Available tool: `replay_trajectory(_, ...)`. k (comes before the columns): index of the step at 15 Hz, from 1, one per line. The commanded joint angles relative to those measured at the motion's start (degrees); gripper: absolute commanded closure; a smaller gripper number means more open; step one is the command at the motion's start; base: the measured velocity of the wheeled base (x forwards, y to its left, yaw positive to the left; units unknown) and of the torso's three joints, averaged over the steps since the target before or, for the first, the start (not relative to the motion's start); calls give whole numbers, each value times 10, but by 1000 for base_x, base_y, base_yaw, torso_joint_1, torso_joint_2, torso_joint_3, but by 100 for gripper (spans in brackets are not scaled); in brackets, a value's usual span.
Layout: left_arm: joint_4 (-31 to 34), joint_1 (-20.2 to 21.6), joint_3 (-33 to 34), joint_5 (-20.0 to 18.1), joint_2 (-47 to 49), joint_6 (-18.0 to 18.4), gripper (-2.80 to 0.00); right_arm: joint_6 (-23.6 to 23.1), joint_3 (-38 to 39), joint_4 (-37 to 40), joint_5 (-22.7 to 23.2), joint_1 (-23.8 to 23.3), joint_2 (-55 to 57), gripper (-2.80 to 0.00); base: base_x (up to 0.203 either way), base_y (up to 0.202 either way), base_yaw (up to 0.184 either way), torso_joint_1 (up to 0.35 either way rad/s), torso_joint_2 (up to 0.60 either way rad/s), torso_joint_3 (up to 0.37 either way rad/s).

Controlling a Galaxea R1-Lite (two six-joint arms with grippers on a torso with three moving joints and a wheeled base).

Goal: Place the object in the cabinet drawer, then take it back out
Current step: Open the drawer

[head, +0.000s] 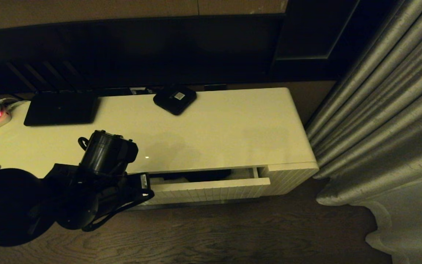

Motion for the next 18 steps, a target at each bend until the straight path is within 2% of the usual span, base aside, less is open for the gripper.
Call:
replay_trajectory(1,-2,-1,-1,2,-1,-2,0,0,0,0,0,0,0,0,0,0,0,0,0,0)
replay_trajectory(5,-12,-1,-1,2,29,0,0,0,0,0,0,0,0,0,0,0,0,0,0,0)
replay_trajectory(10,-54,3,-4,2,53,3,0,0,0,0,0,0,0,0,0,0,0,0,0,0)
replay_trajectory(15,-52,3,-17,4,37,3,0,0,1,0,0,0,0,0,0,0,0,0,0,0)
replay_trajectory(18,-57,3,-4,2,69,0,0,0,0,0,0,0,0,0,0,0,0,0,0,0)
